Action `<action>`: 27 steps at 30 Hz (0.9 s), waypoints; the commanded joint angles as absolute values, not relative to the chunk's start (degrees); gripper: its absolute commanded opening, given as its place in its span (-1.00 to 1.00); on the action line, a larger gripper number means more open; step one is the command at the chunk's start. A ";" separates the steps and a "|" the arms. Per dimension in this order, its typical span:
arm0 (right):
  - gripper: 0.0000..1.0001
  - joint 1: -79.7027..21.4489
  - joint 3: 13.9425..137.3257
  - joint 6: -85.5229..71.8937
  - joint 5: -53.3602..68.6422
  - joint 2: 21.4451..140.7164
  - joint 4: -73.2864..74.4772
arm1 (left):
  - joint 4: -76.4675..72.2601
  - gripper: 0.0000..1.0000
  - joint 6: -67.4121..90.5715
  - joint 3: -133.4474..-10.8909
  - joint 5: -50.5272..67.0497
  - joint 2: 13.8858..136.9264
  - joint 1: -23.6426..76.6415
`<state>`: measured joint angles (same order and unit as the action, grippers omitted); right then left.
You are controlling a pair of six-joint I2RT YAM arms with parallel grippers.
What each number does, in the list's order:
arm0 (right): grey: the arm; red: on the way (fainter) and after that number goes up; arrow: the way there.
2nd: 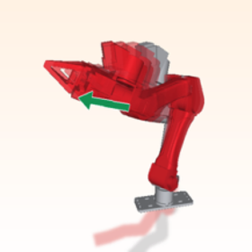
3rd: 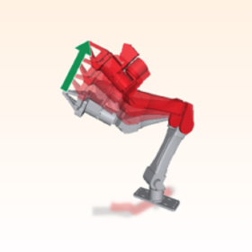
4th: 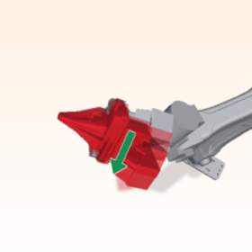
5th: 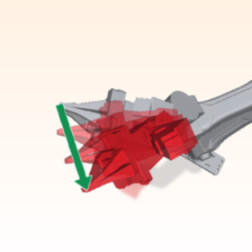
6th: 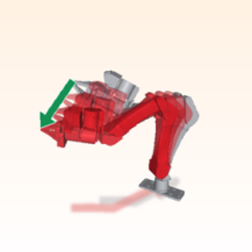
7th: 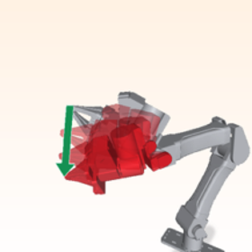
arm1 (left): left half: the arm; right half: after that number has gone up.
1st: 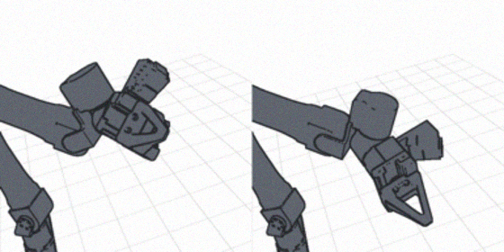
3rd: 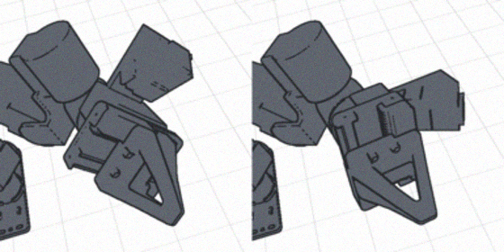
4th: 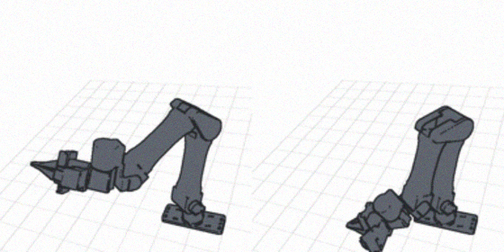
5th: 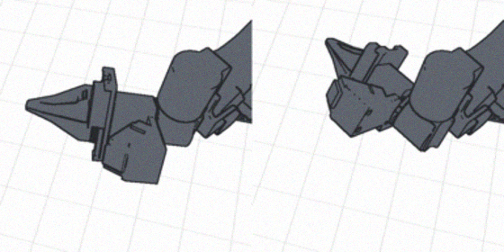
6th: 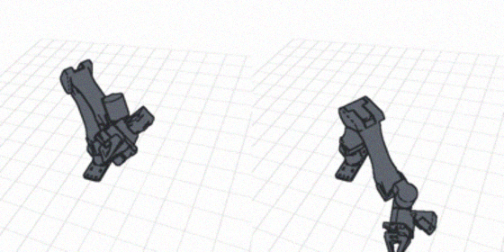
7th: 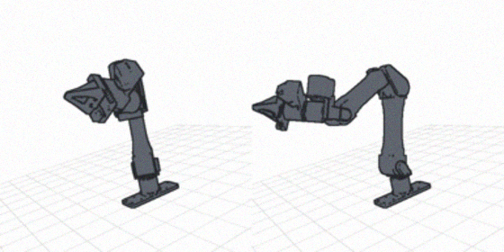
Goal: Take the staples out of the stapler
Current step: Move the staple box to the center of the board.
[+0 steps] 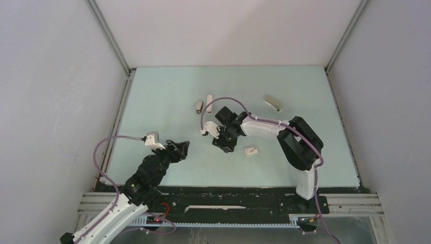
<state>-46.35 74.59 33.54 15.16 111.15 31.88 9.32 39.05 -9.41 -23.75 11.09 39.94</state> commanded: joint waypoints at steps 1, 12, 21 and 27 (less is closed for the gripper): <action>-0.04 -48.17 75.84 36.00 16.15 112.21 35.04 | 8.71 0.41 39.55 -8.23 -21.88 10.76 39.81; -0.10 -52.19 70.40 42.56 21.50 107.12 37.27 | 4.16 0.43 39.50 -5.07 -12.06 14.06 39.81; 0.36 -51.45 69.79 43.17 25.30 96.56 40.81 | -11.57 0.52 31.74 -3.24 1.18 22.56 39.89; 0.48 -45.85 69.68 49.26 34.64 86.35 48.70 | -17.71 0.56 22.39 -7.82 5.82 33.74 42.65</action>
